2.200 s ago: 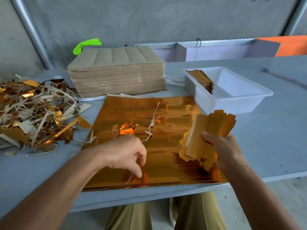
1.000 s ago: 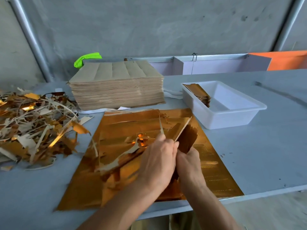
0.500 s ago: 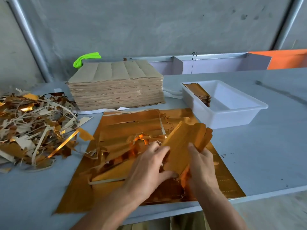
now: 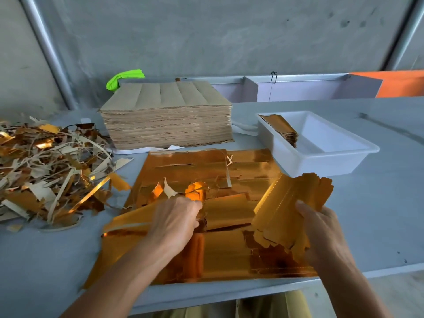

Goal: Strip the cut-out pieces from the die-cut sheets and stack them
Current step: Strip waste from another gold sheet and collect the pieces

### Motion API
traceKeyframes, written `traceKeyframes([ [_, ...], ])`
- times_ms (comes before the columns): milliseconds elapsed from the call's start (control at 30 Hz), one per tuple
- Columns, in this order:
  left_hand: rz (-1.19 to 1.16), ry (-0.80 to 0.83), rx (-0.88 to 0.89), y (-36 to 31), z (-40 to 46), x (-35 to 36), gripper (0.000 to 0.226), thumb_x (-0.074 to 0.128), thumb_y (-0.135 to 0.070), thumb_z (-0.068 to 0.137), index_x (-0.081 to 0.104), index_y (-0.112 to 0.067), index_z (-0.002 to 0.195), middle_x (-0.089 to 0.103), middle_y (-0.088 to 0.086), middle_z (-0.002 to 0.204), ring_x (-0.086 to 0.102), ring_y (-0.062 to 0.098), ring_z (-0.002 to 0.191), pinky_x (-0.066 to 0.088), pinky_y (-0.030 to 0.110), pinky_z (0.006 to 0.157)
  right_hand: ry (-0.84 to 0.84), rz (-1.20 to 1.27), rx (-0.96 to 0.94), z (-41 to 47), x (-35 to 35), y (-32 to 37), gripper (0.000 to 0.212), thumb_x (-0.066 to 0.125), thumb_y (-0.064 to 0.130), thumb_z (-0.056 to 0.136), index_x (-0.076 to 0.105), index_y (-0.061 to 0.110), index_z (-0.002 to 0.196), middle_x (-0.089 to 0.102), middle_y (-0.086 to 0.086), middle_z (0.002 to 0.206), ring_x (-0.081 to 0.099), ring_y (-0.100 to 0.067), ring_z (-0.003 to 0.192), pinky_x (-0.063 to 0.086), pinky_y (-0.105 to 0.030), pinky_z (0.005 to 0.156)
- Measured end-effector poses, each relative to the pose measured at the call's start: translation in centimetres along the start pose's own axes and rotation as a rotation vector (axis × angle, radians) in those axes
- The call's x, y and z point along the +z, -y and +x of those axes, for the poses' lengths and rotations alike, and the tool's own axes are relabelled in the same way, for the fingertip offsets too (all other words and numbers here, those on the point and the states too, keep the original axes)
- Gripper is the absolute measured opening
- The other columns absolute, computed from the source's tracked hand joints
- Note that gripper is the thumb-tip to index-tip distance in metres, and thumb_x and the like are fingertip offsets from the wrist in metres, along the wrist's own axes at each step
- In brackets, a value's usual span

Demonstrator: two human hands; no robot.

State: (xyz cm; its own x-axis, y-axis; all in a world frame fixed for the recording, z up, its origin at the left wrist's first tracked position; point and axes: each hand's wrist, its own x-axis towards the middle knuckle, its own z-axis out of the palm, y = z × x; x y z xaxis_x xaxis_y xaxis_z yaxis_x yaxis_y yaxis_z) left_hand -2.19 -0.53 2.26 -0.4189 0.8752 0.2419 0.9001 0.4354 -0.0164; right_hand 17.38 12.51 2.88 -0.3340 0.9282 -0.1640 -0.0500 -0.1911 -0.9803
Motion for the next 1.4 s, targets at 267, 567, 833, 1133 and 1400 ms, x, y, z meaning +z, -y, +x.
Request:
traceKeyframes([
  [267, -0.100, 0.036, 0.207, 0.1, 0.8, 3.0, 0.044, 0.045, -0.045, 0.095, 0.045, -0.023, 0.134, 0.061, 0.000, 0.109, 0.058, 0.013, 0.098, 0.049, 0.027, 0.087, -0.076, 0.014, 0.030, 0.6, -1.3, -0.4, 0.028, 0.047, 0.028, 0.098, 0.048, 0.017, 0.124, 0.052, 0.000, 0.106, 0.052, -0.031, 0.105, 0.041, -0.058, 0.097],
  [567, -0.117, 0.034, 0.295, 0.5, 1.8, 3.4, 0.038, 0.044, -0.047, 0.094, 0.059, -0.018, 0.115, 0.065, -0.005, 0.093, 0.062, 0.008, 0.082, 0.051, 0.021, 0.074, -0.020, 0.031, 0.041, 0.7, 0.0, -1.6, 0.022, 0.045, 0.028, 0.099, 0.046, 0.019, 0.119, 0.052, 0.003, 0.108, 0.049, -0.028, 0.107, 0.036, -0.056, 0.102],
  [833, -0.163, 0.005, 0.235, -0.4, 2.2, 3.0, 0.032, 0.044, -0.044, 0.096, 0.063, -0.018, 0.101, 0.050, -0.007, 0.085, 0.048, 0.006, 0.068, 0.037, 0.016, 0.057, -0.044, 0.011, 0.078, 0.7, 0.2, -2.2, 0.037, 0.045, 0.028, 0.099, 0.044, 0.010, 0.131, 0.050, -0.001, 0.113, 0.050, -0.034, 0.117, 0.036, -0.055, 0.102],
  [1133, -0.281, -0.361, 0.201, -2.7, 1.6, -0.4, 0.016, 0.075, -0.002, 0.075, 0.062, -0.008, 0.082, 0.059, 0.002, 0.064, 0.050, 0.008, 0.051, 0.045, 0.018, 0.041, -0.051, -0.196, -0.088, 0.6, 3.9, -2.2, 0.026, 0.041, 0.030, 0.100, 0.054, 0.020, 0.080, 0.063, -0.003, 0.073, 0.062, -0.017, 0.062, 0.052, -0.029, 0.054],
  [1400, -0.306, -0.367, 0.387, -5.9, 0.4, 0.7, 0.018, 0.073, -0.011, 0.077, 0.069, -0.009, 0.095, 0.065, 0.003, 0.073, 0.060, 0.015, 0.063, 0.054, 0.026, 0.052, 0.084, 0.047, -0.060, -0.5, 6.9, -2.6, 0.036, 0.040, 0.035, 0.099, 0.061, 0.011, 0.082, 0.069, -0.011, 0.076, 0.069, -0.024, 0.074, 0.058, -0.036, 0.068],
])
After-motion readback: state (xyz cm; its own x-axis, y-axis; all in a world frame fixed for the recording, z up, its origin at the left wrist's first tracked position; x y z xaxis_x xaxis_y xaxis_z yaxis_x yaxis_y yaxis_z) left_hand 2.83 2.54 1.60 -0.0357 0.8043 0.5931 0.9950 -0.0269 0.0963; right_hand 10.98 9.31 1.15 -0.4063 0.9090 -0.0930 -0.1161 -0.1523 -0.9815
